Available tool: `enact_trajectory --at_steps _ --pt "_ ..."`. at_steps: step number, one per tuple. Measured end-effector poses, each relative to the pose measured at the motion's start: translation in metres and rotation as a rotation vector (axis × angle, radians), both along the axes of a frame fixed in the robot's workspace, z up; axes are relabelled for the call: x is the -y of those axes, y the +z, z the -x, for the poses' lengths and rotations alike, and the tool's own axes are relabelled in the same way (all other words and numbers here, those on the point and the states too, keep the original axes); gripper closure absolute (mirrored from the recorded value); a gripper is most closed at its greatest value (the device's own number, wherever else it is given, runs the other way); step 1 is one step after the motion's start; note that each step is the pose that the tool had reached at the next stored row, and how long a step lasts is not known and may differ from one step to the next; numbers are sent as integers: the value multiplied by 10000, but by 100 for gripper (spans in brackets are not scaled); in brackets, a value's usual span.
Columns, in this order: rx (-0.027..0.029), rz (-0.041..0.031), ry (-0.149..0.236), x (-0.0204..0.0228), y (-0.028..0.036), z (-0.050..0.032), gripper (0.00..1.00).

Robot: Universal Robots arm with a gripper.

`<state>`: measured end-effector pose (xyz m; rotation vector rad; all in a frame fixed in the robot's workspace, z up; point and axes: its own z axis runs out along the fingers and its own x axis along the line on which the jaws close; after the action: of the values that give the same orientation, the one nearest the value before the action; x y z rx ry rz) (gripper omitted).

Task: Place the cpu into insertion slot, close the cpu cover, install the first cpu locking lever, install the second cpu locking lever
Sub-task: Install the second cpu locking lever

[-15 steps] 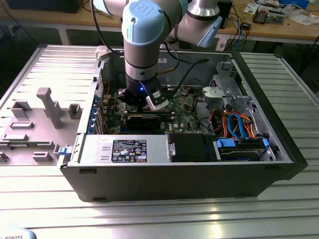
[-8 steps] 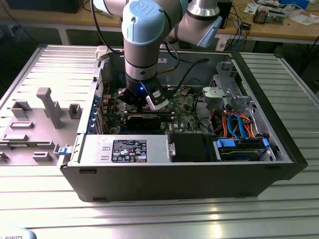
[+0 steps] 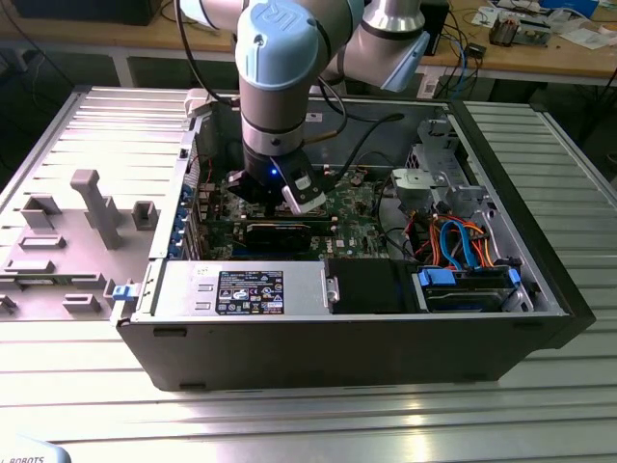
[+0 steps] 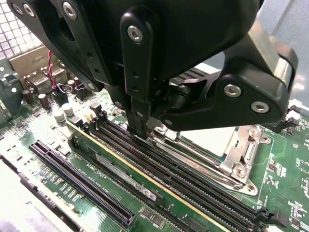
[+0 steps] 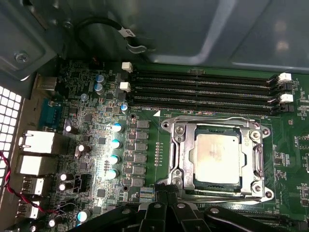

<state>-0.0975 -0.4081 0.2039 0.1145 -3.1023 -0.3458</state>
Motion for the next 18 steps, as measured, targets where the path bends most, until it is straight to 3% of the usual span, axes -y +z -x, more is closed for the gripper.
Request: enact_trajectory --at_steps 6,11,18 --pt "0 -170 6 -1 -18 0 89" --pt "0 -198 10 -5 -62 -1 89" --pt "1 -203 20 -4 -33 1 89"
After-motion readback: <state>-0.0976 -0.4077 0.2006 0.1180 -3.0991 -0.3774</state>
